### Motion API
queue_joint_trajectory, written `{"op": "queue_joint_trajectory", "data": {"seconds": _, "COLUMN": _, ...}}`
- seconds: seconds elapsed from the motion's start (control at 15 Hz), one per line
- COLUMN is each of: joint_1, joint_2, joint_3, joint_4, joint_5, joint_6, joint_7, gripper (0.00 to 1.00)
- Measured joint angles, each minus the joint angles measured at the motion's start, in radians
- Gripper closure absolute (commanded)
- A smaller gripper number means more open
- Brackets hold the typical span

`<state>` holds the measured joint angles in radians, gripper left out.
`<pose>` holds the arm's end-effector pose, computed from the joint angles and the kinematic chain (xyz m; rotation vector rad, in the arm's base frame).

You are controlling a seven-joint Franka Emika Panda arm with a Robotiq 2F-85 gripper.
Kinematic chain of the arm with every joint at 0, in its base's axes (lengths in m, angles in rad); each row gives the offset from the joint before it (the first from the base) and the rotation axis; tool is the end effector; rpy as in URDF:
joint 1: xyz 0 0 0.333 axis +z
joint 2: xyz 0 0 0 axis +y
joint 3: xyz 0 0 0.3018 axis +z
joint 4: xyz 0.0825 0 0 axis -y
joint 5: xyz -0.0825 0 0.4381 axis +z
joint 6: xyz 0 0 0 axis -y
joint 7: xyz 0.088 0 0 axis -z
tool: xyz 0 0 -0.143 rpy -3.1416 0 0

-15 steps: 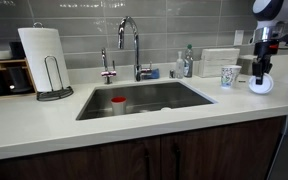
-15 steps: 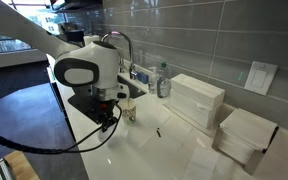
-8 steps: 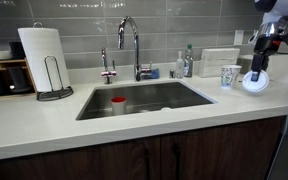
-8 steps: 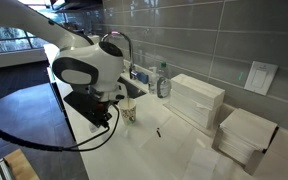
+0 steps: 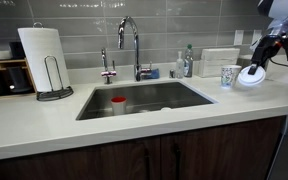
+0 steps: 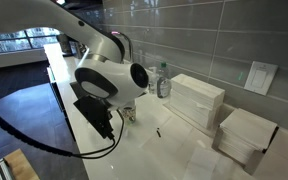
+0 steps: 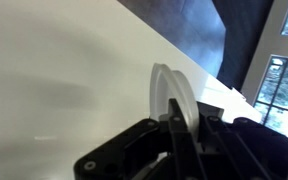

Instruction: Flip the white paper cup lid one hundred and eighty degrees over

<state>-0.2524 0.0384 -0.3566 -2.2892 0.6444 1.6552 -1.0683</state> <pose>0.4295 -0.2019 0.2436 -2.2652 -0.1926 -0.0068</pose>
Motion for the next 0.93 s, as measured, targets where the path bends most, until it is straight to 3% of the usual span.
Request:
{"op": "queue_joint_trajectory", "data": {"seconds": 0.27, "joint_1": -0.05, "joint_2": 0.129, "joint_3": 0.004, "joint_4": 0.083, "joint_5": 0.051, "joint_6": -0.084, "joint_7": -0.016, "gripper": 0.99}}
{"op": "queue_joint_trajectory", "data": {"seconds": 0.33, "joint_1": -0.057, "joint_2": 0.155, "joint_3": 0.007, "joint_4": 0.099, "joint_5": 0.052, "joint_6": -0.084, "joint_7": -0.016, "gripper": 0.79}}
{"op": "queue_joint_trajectory", "data": {"seconds": 0.4, "joint_1": -0.063, "joint_2": 0.178, "joint_3": 0.009, "joint_4": 0.114, "joint_5": 0.052, "joint_6": -0.082, "joint_7": -0.015, "gripper": 0.68}}
{"op": "queue_joint_trajectory", "data": {"seconds": 0.6, "joint_1": -0.074, "joint_2": 0.223, "joint_3": 0.017, "joint_4": 0.148, "joint_5": 0.052, "joint_6": -0.055, "joint_7": -0.011, "gripper": 0.49}}
{"op": "queue_joint_trajectory", "data": {"seconds": 0.93, "joint_1": -0.079, "joint_2": 0.248, "joint_3": 0.028, "joint_4": 0.172, "joint_5": 0.037, "joint_6": 0.01, "joint_7": 0.001, "gripper": 0.3}}
